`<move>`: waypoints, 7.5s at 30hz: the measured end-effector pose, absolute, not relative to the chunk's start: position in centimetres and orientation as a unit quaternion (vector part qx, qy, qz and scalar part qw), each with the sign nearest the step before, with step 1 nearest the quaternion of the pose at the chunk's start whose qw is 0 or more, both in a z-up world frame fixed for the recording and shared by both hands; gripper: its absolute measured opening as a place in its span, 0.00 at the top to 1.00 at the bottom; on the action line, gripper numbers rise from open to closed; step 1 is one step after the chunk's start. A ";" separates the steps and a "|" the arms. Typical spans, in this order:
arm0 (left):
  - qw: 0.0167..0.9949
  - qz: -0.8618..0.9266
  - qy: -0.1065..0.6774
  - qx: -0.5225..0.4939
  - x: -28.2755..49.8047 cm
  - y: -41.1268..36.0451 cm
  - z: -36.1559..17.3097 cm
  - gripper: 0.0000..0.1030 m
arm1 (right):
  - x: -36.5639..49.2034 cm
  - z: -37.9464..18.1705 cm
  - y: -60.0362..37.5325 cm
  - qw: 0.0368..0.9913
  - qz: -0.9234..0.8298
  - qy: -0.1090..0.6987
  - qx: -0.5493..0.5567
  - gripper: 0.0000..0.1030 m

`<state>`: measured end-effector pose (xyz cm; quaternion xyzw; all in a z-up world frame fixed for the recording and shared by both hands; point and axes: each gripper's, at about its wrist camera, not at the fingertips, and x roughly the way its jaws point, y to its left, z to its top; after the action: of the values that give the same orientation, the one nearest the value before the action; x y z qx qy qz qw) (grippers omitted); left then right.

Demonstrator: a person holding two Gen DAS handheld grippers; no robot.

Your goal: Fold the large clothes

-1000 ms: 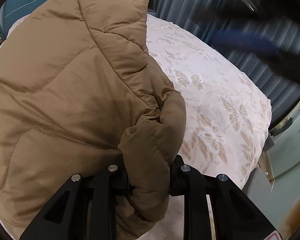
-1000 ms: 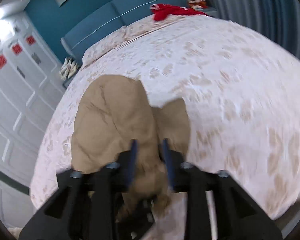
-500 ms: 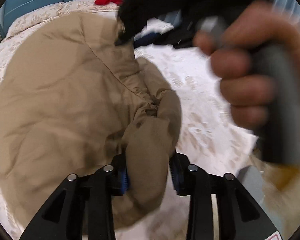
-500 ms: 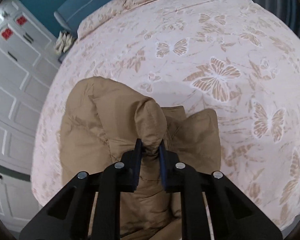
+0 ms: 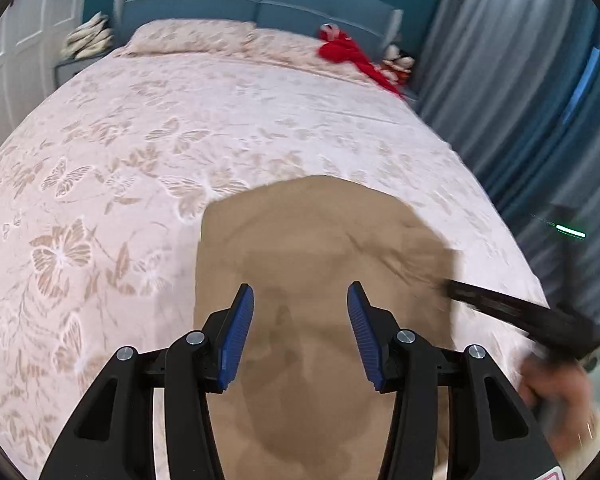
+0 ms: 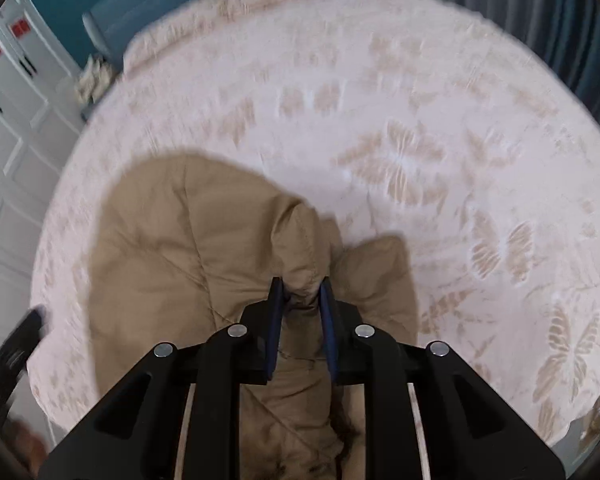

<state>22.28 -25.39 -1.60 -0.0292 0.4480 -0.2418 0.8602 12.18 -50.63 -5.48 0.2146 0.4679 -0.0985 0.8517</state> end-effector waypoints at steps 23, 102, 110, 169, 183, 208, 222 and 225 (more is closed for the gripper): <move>0.884 -0.154 0.436 0.066 24.9 -31.0 -9.8 0.40 | 14.6 -13.8 -47.2 0.869 -0.117 0.446 0.180 0.87; 0.853 -0.100 0.508 0.074 14.3 -25.7 -14.4 0.08 | 2.0 -17.6 -42.2 0.841 -0.136 0.502 0.147 0.62; 0.814 -0.144 0.547 -0.130 19.0 -17.6 -11.9 0.11 | -1.6 -11.6 -46.7 0.873 -0.164 0.408 0.213 0.11; 0.905 -0.017 0.424 -0.012 27.9 -2.0 -4.8 0.15 | 16.8 -8.1 -27.0 0.909 0.012 0.380 0.170 0.59; 0.891 0.008 0.454 0.019 24.0 -4.5 -5.6 0.15 | 16.8 -13.1 -26.3 0.873 -0.027 0.475 0.108 0.81; 0.917 0.072 0.390 0.049 8.6 -4.4 -1.6 0.16 | 0.3 -2.6 -19.3 0.929 -0.050 0.362 0.061 0.40; 0.918 0.080 0.385 0.046 7.6 -4.2 -1.2 0.18 | -0.4 -2.9 -19.2 0.928 -0.050 0.363 0.064 0.40; 0.918 0.080 0.385 0.045 7.6 -4.2 -1.2 0.18 | -0.4 -2.9 -19.2 0.928 -0.050 0.363 0.063 0.40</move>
<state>7.60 -4.18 -1.18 0.0452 0.3847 0.0800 0.9184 -0.42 -19.20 -2.90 0.0630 0.3630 -0.0498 0.9283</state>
